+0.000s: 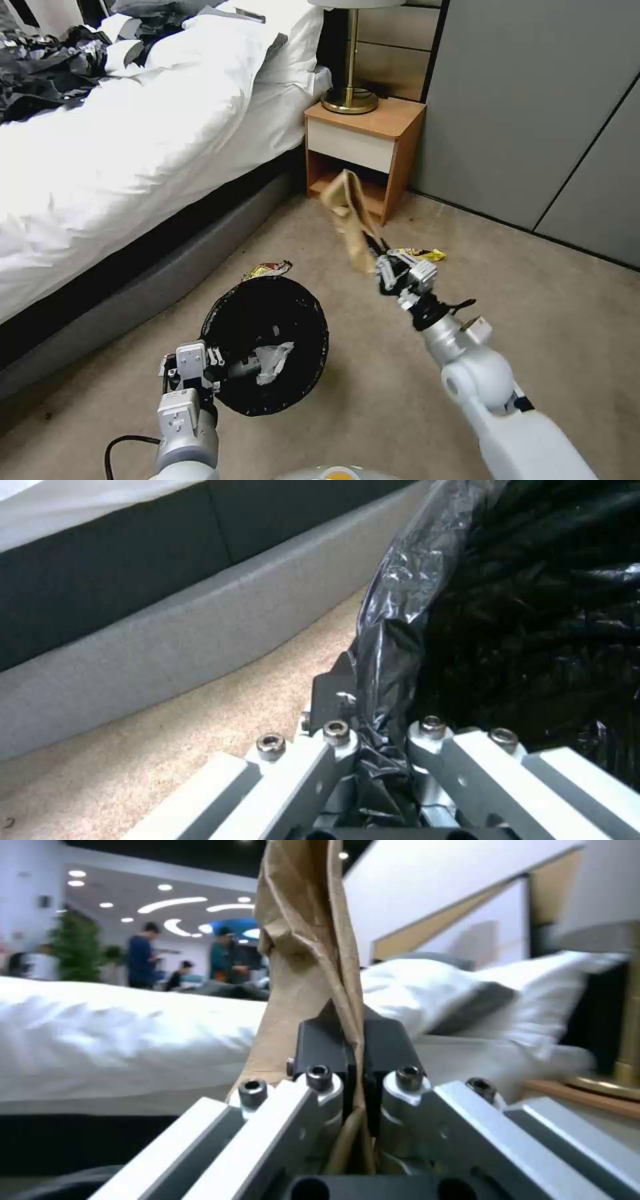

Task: Pick up the trash bin, then pick up the garbage from the floor and place it into the trash bin.

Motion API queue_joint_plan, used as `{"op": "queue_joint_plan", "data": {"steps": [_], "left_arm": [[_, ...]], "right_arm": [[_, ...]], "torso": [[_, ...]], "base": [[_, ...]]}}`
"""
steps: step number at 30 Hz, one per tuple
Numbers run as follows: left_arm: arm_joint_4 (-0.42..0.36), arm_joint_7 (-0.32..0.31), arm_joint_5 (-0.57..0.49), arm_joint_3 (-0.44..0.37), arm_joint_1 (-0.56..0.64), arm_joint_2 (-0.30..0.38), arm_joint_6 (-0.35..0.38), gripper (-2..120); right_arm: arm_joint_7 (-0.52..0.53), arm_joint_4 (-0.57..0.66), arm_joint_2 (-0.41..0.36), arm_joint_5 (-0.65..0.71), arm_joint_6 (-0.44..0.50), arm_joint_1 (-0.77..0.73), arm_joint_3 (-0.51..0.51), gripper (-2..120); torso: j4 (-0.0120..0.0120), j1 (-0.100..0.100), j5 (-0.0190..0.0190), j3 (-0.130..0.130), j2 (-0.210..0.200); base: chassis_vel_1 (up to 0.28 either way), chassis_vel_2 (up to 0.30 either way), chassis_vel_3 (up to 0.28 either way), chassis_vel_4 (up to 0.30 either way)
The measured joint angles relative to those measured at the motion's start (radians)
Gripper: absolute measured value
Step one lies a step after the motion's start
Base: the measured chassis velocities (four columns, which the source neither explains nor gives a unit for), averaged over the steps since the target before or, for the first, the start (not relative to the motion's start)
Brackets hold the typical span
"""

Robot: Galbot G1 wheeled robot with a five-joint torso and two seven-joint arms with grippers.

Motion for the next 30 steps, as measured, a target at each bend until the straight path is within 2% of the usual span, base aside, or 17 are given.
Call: {"op": "queue_joint_plan", "data": {"steps": [7,15,30], "left_arm": [[-0.001,0.000,0.004,0.005,0.002,-0.003,-0.001,1],[-0.005,0.001,0.010,0.008,0.004,-0.007,-0.004,1],[-0.007,0.001,0.011,0.010,0.003,-0.006,-0.005,1]], "right_arm": [[0.011,-0.029,-0.001,-0.103,0.018,-0.025,-0.120,0],[0.028,-0.163,0.028,-0.160,0.030,-0.008,-0.217,0],[0.039,-0.265,0.045,-0.179,0.040,0.010,-0.223,0]], "torso": [[0.0001,0.000,0.0002,0.000,0.000],[0.0002,0.000,0.0002,0.000,0.000],[0.0001,0.000,0.0002,0.000,0.000]], "base": [[0.000,0.000,0.000,0.000],[0.000,0.000,0.000,0.000],[0.000,0.000,0.000,0.000]]}}
